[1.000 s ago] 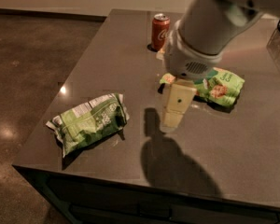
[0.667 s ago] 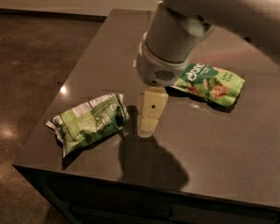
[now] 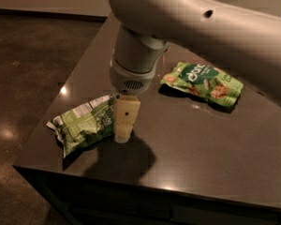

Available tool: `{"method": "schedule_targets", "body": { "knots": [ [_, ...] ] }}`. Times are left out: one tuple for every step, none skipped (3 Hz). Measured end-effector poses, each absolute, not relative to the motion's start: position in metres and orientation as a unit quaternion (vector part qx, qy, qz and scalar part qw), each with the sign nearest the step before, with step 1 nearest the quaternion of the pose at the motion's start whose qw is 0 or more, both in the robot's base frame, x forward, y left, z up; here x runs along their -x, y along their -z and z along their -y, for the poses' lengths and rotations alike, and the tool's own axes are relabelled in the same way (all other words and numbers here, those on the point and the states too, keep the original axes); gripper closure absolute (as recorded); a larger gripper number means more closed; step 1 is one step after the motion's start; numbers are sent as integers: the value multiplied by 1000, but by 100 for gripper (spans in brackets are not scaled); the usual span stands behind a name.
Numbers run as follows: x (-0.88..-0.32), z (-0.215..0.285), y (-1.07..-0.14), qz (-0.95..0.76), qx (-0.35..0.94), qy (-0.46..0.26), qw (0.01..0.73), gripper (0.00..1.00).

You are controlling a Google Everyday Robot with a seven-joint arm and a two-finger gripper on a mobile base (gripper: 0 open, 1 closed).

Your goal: Move green jalapeno chip bag near coke can

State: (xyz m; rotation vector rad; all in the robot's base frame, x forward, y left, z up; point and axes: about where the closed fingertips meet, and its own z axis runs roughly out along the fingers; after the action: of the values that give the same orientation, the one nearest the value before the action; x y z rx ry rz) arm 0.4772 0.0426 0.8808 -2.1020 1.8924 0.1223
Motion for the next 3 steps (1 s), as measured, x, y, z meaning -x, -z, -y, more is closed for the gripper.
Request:
{"method": "schedule_targets", "body": {
  "knots": [
    [-484, -61, -863, -660, 737, -35, 140, 20],
    [-487, -67, -855, -660, 740, -31, 127, 42],
    [-495, -73, -864, -661, 738, -26, 131, 65]
  ]
}}
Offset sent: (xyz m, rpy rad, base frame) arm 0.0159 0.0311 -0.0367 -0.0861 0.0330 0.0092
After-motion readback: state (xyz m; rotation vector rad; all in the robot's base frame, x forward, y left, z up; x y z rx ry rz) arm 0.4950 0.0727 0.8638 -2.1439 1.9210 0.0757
